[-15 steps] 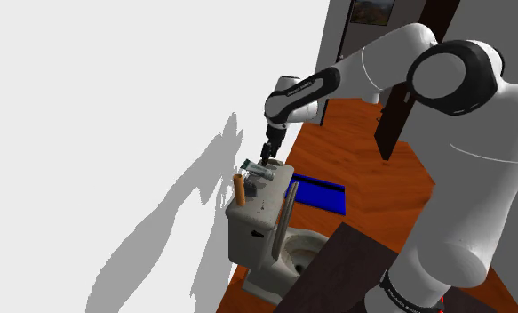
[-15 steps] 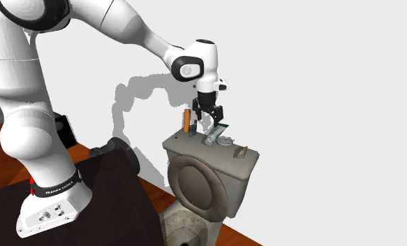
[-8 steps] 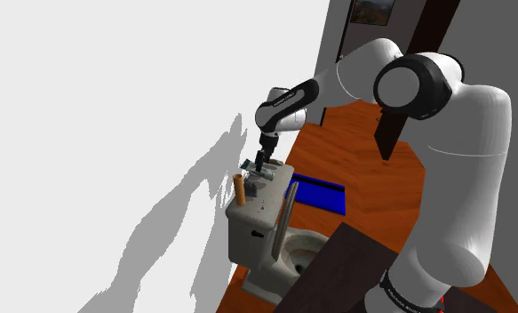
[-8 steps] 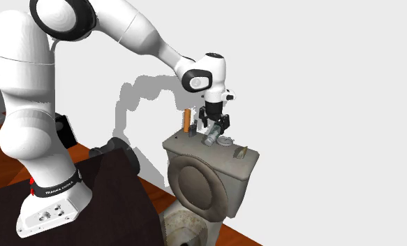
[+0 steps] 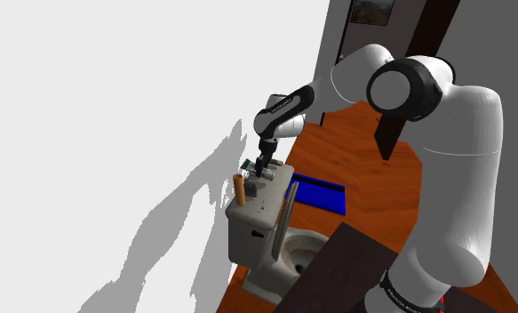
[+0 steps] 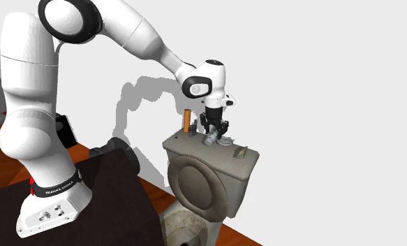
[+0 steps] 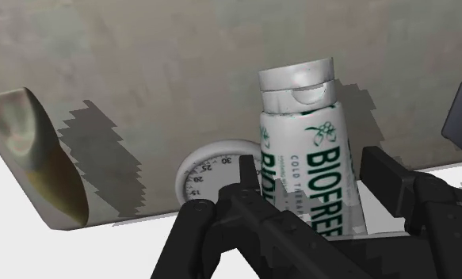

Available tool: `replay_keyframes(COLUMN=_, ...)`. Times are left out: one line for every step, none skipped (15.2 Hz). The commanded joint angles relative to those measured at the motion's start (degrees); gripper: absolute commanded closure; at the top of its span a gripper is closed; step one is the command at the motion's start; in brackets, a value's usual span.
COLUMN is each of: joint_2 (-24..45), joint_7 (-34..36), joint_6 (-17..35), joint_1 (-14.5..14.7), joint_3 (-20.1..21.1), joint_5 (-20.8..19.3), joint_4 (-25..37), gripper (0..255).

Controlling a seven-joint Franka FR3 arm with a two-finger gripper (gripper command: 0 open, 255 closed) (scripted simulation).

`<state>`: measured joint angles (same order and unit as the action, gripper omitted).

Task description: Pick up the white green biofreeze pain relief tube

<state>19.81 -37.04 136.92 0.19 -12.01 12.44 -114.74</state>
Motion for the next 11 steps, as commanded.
replay_keyframes(joint_2=0.0, joint_7=0.0, joint_6=0.1, joint_1=0.0, joint_3=0.0, joint_5=0.0, joint_4=0.0, gripper=255)
replay_keyframes(joint_2=0.0, joint_7=0.0, joint_6=0.1, joint_1=0.0, joint_3=0.0, joint_5=0.0, joint_4=0.0, gripper=255)
replay_keyframes(joint_2=0.0, joint_7=0.0, joint_6=0.1, joint_1=0.0, joint_3=0.0, joint_5=0.0, joint_4=0.0, gripper=255)
replay_keyframes(joint_2=0.0, joint_7=0.0, joint_6=0.1, joint_1=0.0, joint_3=0.0, joint_5=0.0, joint_4=0.0, gripper=255)
replay_keyframes(joint_2=0.0, joint_7=0.0, joint_6=0.1, joint_1=0.0, joint_3=0.0, joint_5=0.0, joint_4=0.0, gripper=255)
replay_keyframes(joint_2=0.0, joint_7=0.0, joint_6=0.1, joint_1=0.0, joint_3=0.0, joint_5=0.0, joint_4=-0.1, gripper=255)
replay_keyframes(joint_2=0.0, joint_7=0.0, joint_6=0.1, joint_1=0.0, joint_3=0.0, joint_5=0.0, joint_4=0.0, gripper=255)
replay_keyframes(joint_2=-0.5, joint_7=0.2, joint_6=-0.5, joint_1=0.1, joint_3=-0.1, joint_5=-0.2, joint_4=0.1, gripper=255)
replay_keyframes(joint_2=-0.9, joint_7=0.4, joint_6=-1.2, joint_1=0.2, joint_3=-0.2, joint_5=-0.4, joint_4=0.2, gripper=255)
replay_keyframes(joint_2=-1.4, joint_7=0.6, joint_6=-1.8, joint_1=0.2, joint_3=-0.3, joint_5=-0.7, joint_4=0.4, gripper=255)
replay_keyframes(joint_2=-1.9, joint_7=0.8, joint_6=-2.4, joint_1=0.3, joint_3=-0.4, joint_5=-0.9, joint_4=0.6, gripper=255)
